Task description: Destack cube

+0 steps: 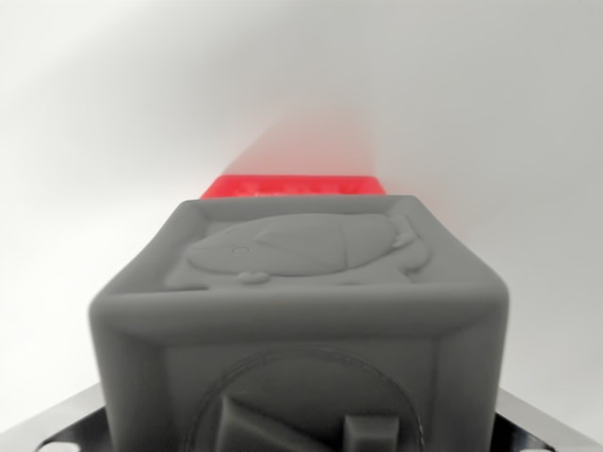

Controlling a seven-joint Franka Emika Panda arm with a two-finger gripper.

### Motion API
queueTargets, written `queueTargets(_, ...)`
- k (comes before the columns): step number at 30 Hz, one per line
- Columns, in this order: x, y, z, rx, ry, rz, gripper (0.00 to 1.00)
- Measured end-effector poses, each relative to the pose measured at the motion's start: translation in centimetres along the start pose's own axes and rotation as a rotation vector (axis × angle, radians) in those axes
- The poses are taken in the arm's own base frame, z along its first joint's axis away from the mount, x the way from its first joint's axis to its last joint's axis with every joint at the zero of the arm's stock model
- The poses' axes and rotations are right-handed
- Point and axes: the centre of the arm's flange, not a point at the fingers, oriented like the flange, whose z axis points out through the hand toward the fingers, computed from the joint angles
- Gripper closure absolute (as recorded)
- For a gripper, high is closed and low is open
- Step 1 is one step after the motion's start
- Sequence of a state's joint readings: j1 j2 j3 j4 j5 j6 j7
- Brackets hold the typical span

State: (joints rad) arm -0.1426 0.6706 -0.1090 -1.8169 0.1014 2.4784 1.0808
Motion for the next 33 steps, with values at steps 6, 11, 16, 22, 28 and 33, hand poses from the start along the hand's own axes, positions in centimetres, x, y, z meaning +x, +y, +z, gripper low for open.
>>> queueTargets(6,0.0,0.0,-0.4,0.002,0.0,0.0,1.0)
queueTargets(11,0.0,-0.1,-1.3,0.006,-0.001,0.001,1.0)
queueTargets(16,0.0,-0.1,-2.3,0.006,-0.002,0.001,1.0)
queueTargets(22,0.0,-0.1,-3.7,0.008,-0.004,0.001,1.0)
queueTargets(28,0.1,-0.1,-5.6,0.01,-0.005,0.001,1.0)
queueTargets(33,0.0,-0.1,-7.1,0.013,-0.005,0.0,1.0)
